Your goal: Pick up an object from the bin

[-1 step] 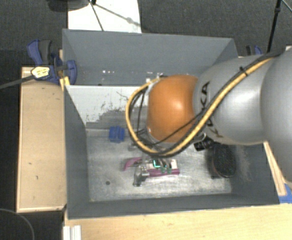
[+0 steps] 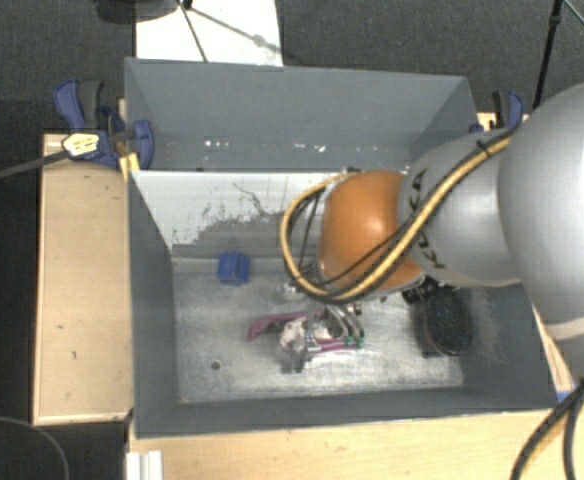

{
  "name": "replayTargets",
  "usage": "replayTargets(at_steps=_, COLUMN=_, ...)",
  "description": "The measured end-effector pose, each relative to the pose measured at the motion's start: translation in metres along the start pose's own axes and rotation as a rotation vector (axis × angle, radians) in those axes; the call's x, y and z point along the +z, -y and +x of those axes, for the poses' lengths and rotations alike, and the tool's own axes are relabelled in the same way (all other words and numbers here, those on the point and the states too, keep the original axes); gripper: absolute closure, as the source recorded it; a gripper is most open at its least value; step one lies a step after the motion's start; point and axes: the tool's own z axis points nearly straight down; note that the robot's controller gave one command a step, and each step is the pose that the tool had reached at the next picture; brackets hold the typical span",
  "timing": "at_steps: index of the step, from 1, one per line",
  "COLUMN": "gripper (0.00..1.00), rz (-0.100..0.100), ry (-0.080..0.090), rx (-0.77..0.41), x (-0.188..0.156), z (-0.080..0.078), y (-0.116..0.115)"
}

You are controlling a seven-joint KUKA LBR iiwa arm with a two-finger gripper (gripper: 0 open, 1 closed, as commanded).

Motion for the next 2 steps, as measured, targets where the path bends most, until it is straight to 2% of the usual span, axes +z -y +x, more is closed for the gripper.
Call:
replayTargets(at_steps=1, gripper=1.00, rz=-0.002, ry=0.010, rx=0.001, x=-0.005, z=-0.003, y=-0.004)
replayTargets(at_steps=2, gripper=1.00, rz=0.000, ry=0.003, rx=-0.093, x=-0.149, z=0.004, y=-0.001)
